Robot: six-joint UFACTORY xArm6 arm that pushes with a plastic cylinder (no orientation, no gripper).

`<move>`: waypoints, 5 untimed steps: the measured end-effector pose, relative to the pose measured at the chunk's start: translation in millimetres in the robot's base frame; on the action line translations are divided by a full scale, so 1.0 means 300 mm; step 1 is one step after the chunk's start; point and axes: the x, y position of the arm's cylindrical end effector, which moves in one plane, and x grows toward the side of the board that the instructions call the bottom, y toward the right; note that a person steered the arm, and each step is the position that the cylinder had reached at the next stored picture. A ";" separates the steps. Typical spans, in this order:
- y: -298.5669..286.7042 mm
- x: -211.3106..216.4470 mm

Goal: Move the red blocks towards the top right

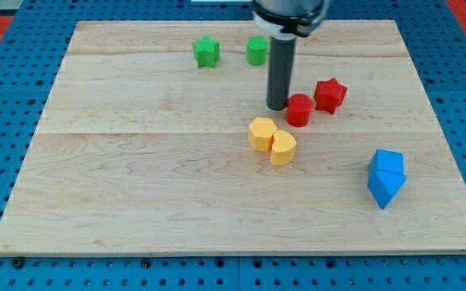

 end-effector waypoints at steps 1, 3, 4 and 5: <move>0.041 0.021; 0.089 0.188; 0.203 0.023; 0.241 -0.089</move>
